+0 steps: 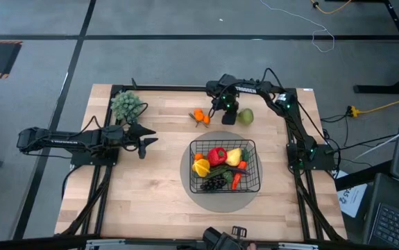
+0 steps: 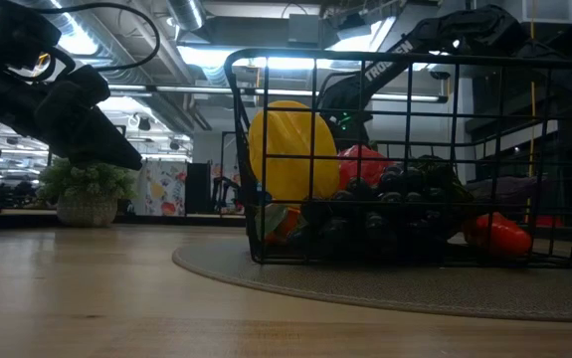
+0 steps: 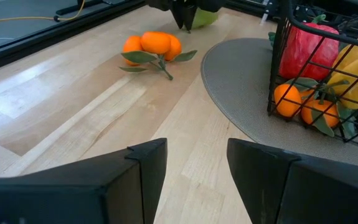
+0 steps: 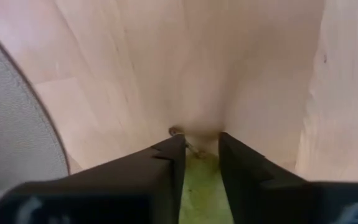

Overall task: Build produce basket
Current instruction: Put the green pear into the black wire basket

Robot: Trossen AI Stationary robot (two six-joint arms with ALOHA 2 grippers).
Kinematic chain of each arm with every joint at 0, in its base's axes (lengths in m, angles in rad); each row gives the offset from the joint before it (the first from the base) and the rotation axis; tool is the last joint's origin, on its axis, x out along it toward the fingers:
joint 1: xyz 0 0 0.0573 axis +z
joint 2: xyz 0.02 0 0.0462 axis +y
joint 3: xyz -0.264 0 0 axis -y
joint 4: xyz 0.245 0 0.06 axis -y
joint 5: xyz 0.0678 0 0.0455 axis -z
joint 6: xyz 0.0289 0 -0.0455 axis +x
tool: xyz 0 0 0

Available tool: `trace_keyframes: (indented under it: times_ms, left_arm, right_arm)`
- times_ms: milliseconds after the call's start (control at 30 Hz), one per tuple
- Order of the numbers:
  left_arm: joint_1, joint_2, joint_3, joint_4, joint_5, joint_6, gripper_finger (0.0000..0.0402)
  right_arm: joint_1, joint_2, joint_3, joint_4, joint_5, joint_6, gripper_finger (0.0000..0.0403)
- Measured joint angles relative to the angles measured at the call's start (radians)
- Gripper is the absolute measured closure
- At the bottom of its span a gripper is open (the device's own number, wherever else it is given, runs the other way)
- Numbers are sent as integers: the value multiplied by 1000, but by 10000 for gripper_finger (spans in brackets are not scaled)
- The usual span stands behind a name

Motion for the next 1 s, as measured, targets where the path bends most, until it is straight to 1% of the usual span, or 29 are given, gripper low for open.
trace_keyframes:
  times_ms: [167, 233, 367, 533, 667, 867, 1000]
  left_arm:
    - [0, 0, 0, 0, 0, 0, 245]
    - [0, 0, 0, 0, 0, 0, 245]
    - [0, 0, 0, 0, 0, 0, 245]
    - [0, 0, 0, 0, 0, 0, 245]
    - [0, 0, 0, 0, 0, 0, 245]
    - [0, 0, 0, 0, 0, -1, 245]
    - [0, 0, 0, 0, 0, -1, 245]
  right_arm:
    - [0, 0, 0, -5, 0, -1, 380]
    - [0, 0, 0, -7, 1, -22, 396]
    - [2, 0, 0, -8, 0, -39, 396]
    - [2, 0, 0, -9, 0, 2, 397]
    - [3, 0, -1, -13, 0, 2, 367]
    - [3, 1, -1, -11, 0, 0, 287]
    - [3, 1, 2, -15, 0, -1, 249]
